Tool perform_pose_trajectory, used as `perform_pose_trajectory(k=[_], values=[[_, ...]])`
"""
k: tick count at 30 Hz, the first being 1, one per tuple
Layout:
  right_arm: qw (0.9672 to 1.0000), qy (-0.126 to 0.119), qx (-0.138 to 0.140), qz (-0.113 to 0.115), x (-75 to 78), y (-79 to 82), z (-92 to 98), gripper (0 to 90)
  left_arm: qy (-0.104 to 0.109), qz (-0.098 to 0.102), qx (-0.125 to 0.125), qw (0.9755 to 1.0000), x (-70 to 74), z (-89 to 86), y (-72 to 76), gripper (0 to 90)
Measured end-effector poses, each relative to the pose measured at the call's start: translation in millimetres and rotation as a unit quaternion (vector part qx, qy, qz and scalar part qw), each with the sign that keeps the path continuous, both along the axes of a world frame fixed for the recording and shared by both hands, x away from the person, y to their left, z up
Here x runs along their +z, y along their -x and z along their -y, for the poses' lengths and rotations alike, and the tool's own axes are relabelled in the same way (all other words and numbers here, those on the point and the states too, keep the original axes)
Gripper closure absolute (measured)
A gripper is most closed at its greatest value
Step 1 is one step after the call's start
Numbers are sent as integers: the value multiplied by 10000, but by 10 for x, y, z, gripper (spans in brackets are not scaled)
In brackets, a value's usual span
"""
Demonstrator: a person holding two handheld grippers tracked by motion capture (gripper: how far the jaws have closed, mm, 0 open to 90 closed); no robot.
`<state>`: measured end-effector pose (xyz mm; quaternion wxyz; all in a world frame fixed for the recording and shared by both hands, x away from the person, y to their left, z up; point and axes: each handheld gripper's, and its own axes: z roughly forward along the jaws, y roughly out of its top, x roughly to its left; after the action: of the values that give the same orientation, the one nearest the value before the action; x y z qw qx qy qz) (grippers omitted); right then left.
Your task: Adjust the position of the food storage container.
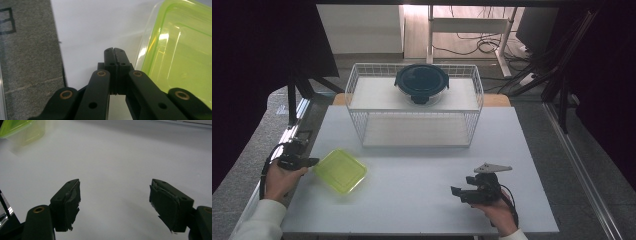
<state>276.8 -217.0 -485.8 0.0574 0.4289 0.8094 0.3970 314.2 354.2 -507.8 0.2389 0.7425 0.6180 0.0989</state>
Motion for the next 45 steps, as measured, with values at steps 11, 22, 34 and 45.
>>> perform_pose_trajectory(k=[11,22,34,45], values=[[10000,-16,-12,-1,7,6,0,248,44,-141,-453,9989,-76,231,182,900],[10000,-6,-11,-9,8,11,-8,248,218,-81,-706,9972,-73,362,326,900],[10000,-2,-6,2,9,18,-16,248,380,15,-962,9946,-37,533,418,900],[10000,-4,4,14,17,24,-23,248,482,39,-1156,9921,-31,652,503,900]])
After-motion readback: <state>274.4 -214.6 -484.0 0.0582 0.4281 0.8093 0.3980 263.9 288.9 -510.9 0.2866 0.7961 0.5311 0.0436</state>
